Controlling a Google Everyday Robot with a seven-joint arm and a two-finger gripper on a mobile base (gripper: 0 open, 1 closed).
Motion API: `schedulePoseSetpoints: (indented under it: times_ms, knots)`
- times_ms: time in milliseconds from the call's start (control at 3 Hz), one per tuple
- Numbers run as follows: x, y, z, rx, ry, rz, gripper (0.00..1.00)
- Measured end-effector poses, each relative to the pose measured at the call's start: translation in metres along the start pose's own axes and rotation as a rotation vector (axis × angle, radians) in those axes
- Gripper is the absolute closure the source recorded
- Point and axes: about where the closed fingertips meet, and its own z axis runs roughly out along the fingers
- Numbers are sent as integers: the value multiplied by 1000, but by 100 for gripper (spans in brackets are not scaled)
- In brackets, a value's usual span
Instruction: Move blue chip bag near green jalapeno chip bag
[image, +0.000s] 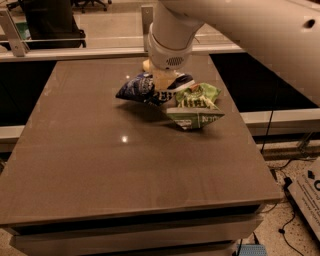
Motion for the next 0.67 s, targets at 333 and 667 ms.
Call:
schedulePoseSetpoints:
  times_ms: [333, 667]
  knots:
    - [14, 8, 20, -33, 16, -24, 100]
    - [14, 21, 43, -79, 19, -37, 83]
